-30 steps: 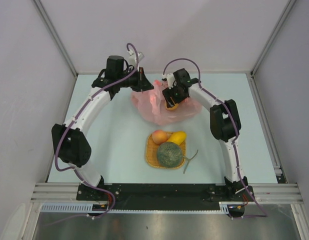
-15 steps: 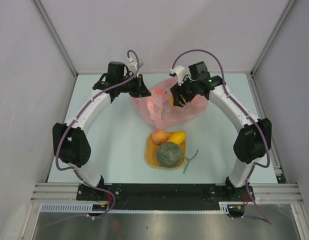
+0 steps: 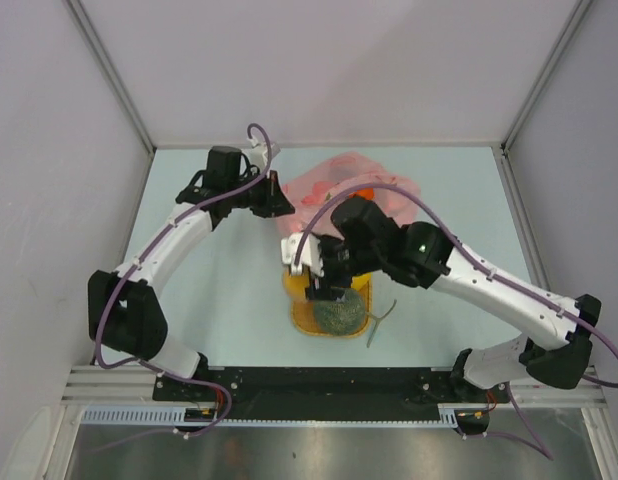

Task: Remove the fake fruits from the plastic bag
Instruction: Place the fake fruit on the plate.

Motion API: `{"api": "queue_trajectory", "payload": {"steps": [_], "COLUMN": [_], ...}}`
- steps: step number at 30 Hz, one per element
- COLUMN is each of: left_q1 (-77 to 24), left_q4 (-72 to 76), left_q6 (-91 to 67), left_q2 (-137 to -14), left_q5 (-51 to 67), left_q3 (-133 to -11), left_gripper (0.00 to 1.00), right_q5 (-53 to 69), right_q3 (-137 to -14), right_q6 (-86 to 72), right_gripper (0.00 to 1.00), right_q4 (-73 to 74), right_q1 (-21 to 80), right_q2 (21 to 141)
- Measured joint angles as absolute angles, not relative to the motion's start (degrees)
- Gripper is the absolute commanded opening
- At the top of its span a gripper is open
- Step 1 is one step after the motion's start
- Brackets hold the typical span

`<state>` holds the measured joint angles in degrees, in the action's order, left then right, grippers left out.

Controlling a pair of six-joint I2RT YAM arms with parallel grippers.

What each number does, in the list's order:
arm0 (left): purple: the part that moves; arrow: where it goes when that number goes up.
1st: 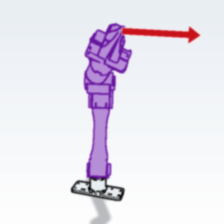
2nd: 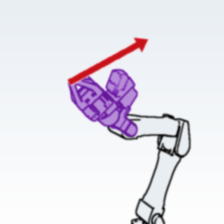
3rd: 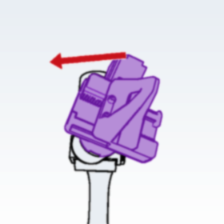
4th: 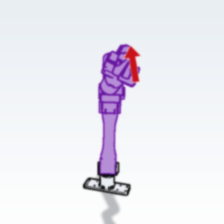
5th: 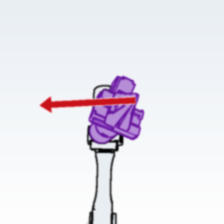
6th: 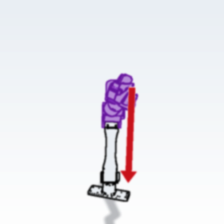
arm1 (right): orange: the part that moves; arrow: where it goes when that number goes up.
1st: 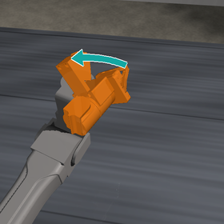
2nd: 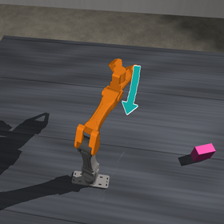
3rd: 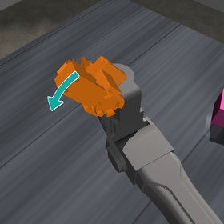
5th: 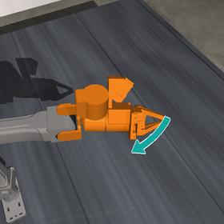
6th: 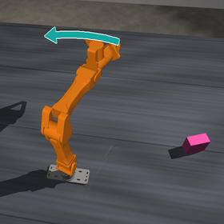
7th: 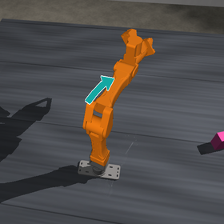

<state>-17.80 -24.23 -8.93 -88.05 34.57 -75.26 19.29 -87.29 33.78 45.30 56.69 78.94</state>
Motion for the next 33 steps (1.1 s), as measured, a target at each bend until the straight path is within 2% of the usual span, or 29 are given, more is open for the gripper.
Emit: {"api": "queue_trajectory", "payload": {"steps": [4, 11, 16, 25, 33], "left_q1": [-17.69, -17.15, -15.88, -15.66, -15.44], "left_q4": [-21.76, -21.93, -22.68, -21.41, -20.18], "left_q6": [-11.25, -9.93, -10.04, -10.57, -10.57], "left_q2": [-84.49, -77.41, -71.99, -65.28, -66.76], "left_q5": [34.48, 32.97, 32.88, 32.93, 32.93], "left_q3": [-70.57, -65.25, -55.61, -51.42, -52.18], "left_gripper": [0.00, 0.00, 0.00, 0.00, 0.00], "right_q5": [19.14, 16.01, 10.96, -1.83, -9.34], "right_q3": [-87.26, -93.23, -96.68, -94.02, -92.71], "right_q6": [37.58, 40.12, 41.93, 43.90, 47.20], "right_gripper": [0.00, 0.00, 0.00, 0.00, 0.00], "right_q4": [49.71, 54.92, 57.08, 55.16, 53.52], "right_q1": [63.66, 67.85, 72.64, 76.99, 76.18], "right_q2": [80.95, 99.50, 108.73, 109.82, 110.80]}}
